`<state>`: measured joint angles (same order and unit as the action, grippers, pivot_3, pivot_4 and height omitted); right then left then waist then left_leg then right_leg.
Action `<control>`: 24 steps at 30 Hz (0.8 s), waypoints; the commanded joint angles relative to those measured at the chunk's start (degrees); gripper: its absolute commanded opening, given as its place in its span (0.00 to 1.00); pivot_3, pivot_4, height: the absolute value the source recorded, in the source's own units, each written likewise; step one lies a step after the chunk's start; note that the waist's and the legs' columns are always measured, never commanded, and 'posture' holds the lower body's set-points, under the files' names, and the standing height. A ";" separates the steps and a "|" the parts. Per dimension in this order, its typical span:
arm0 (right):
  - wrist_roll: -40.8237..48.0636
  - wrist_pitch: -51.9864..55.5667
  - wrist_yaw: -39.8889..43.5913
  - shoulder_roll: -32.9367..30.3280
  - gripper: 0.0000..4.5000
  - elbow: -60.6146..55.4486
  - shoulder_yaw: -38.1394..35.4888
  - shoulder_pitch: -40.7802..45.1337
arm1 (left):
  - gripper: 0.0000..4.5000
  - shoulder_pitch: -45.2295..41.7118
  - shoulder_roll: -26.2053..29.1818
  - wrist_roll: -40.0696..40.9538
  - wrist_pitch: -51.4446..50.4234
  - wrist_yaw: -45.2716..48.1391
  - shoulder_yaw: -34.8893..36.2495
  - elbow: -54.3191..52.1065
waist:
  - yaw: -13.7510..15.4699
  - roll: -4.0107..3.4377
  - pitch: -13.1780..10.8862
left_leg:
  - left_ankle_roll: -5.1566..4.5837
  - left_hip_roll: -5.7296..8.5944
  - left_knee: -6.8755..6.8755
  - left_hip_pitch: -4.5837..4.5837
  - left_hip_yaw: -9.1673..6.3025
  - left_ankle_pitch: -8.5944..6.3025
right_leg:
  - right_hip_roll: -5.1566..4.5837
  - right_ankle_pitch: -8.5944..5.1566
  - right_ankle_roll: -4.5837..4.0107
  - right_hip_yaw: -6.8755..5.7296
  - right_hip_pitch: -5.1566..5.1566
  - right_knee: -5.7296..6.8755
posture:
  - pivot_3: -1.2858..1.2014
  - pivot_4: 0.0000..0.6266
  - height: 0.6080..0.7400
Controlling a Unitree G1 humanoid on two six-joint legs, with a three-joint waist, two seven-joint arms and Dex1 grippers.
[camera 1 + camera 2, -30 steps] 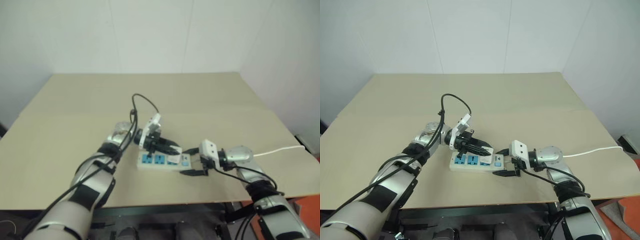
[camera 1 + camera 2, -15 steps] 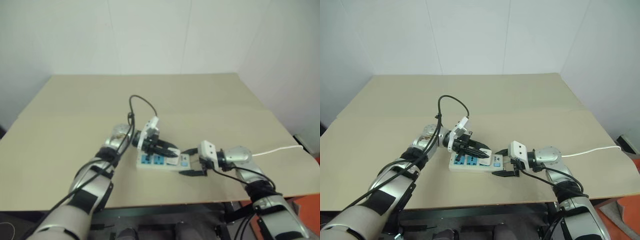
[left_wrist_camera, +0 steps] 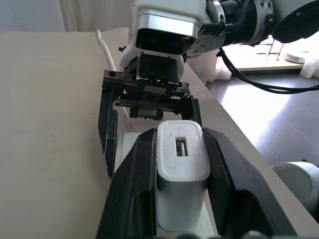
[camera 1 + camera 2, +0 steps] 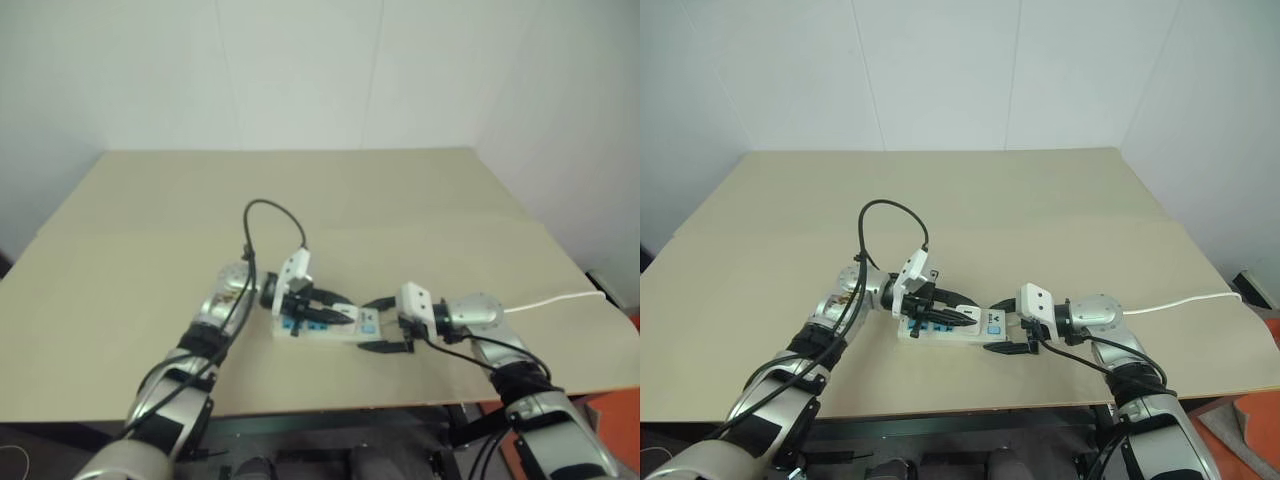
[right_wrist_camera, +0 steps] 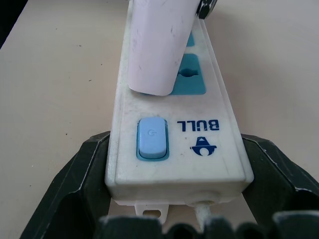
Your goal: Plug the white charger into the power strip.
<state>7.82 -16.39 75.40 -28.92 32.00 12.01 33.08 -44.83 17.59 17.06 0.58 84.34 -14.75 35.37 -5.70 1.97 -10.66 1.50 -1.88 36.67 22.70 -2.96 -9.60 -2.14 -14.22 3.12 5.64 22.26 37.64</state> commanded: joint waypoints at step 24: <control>-2.67 -1.02 -2.46 -0.36 0.76 0.34 1.47 -1.22 | 0.50 4.35 1.60 -6.12 0.11 -1.19 -2.33 6.08 | -0.03 -0.05 1.25 | 0.01 0.05 -0.46 -0.44 0.07 0.00 | -0.02 -0.29 -0.51 0.14 -0.16 -0.14 | 0.52 0.24 1.00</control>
<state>7.08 -17.01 73.33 -28.68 31.99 13.00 32.11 -42.21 18.01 13.62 2.36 83.36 -15.92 38.77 -5.73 1.91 -9.41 1.51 -1.85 36.14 22.30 -2.91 -9.60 -2.16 -14.53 2.58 5.72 22.11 37.49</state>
